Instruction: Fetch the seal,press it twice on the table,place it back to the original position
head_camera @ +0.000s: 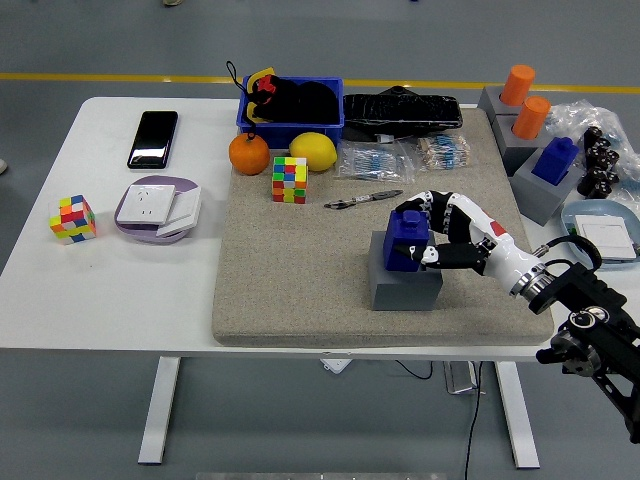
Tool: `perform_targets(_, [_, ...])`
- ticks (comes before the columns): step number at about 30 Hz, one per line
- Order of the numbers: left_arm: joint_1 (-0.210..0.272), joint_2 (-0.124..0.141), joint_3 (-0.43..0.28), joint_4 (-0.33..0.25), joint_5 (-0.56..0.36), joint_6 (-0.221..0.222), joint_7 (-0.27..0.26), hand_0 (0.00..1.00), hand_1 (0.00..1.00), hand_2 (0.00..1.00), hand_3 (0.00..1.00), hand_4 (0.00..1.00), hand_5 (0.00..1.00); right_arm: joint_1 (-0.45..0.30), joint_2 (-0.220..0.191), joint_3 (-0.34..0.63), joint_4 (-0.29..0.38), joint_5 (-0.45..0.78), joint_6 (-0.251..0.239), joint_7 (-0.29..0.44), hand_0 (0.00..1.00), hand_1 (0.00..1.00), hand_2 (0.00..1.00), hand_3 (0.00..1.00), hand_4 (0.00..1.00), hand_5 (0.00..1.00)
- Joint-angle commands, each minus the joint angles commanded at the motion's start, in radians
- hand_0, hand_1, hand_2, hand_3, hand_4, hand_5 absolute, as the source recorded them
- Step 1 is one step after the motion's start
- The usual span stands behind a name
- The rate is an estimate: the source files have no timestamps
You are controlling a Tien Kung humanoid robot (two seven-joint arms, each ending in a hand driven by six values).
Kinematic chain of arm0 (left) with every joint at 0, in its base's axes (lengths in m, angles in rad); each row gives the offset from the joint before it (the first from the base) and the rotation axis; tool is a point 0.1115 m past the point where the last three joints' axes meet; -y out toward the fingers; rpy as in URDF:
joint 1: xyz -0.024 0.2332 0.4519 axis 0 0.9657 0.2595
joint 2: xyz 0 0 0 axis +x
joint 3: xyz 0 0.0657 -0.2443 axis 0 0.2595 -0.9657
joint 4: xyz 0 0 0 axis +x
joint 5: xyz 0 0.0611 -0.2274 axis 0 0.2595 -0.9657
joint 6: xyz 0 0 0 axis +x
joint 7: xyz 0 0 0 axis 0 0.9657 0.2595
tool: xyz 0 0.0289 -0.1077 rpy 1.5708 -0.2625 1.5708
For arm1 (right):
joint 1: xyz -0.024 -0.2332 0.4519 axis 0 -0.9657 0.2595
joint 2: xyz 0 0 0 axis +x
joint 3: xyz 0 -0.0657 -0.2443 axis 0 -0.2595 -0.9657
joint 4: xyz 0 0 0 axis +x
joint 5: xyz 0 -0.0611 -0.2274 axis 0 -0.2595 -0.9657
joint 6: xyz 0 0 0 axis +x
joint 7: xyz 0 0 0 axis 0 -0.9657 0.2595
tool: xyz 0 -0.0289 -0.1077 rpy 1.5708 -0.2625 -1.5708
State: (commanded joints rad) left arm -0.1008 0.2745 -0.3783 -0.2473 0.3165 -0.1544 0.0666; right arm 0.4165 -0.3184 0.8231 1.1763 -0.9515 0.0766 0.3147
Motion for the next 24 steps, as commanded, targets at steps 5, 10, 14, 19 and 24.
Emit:
perform_targets(5, [-0.002, 0.001, 0.002, 0.000, -0.001, 0.000, 0.000, 0.793, 0.749, 0.738, 0.777, 0.813, 0.468, 0.011, -0.003, -0.003, -0.016, 0.000, 0.005, 0.005, 0.586, 0.491, 0.490, 0.471, 0.783, 0.002])
perform_targets(10, [-0.002, 0.002, 0.004, 0.000, -0.002, -0.001, 0.000, 0.793, 0.749, 0.739, 0.777, 0.813, 0.468, 0.021, -0.008, -0.006, -0.028, -0.002, 0.007, 0.006, 0.584, 0.491, 0.489, 0.469, 0.784, 0.002])
perform_targets(14, [-0.001, 0.001, 0.002, 0.000, -0.001, -0.001, 0.000, 0.793, 0.749, 0.739, 0.777, 0.813, 0.468, 0.022, -0.010, -0.004, -0.033, -0.004, 0.008, 0.004, 0.584, 0.491, 0.489, 0.469, 0.784, 0.002])
perform_targets(19, [-0.001, 0.001, 0.001, 0.000, 0.000, -0.001, 0.000, 0.795, 0.749, 0.739, 0.777, 0.813, 0.468, 0.019, -0.012, -0.004, -0.034, -0.004, 0.010, 0.002, 0.584, 0.490, 0.485, 0.471, 0.786, 0.002])
perform_targets(24, [0.000, 0.000, -0.001, 0.000, 0.001, -0.001, 0.000, 0.794, 0.750, 0.739, 0.778, 0.813, 0.468, 0.014, -0.015, -0.003, -0.030, -0.006, 0.011, 0.000, 0.583, 0.490, 0.486, 0.471, 0.792, 0.002])
